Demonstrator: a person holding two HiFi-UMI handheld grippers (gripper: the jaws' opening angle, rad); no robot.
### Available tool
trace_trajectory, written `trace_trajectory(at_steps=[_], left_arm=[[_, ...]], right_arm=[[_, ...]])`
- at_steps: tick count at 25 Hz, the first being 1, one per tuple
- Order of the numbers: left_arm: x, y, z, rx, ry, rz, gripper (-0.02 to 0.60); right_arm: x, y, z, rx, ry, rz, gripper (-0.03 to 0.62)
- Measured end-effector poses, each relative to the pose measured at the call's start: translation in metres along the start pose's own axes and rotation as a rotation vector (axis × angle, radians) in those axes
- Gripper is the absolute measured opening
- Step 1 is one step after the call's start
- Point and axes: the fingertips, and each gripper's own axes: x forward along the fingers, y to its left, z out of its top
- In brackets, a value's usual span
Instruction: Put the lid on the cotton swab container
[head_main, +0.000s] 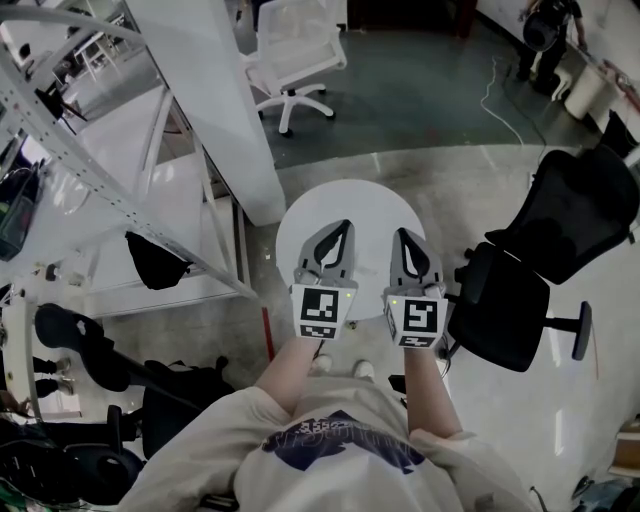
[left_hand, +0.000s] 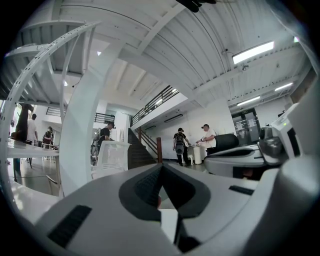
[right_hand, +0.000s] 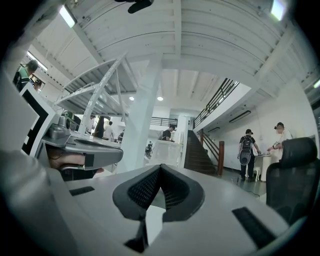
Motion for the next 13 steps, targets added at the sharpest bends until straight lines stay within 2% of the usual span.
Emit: trace_trajectory(at_steps=[13], left_arm=[[-0.0014,0.0014,-0.0002,0.001,0.002,0.003,-0.003]], right_arm=[[-0.0028,-0.0014,-0.0013,-0.004,0.009,-0.006,0.006]])
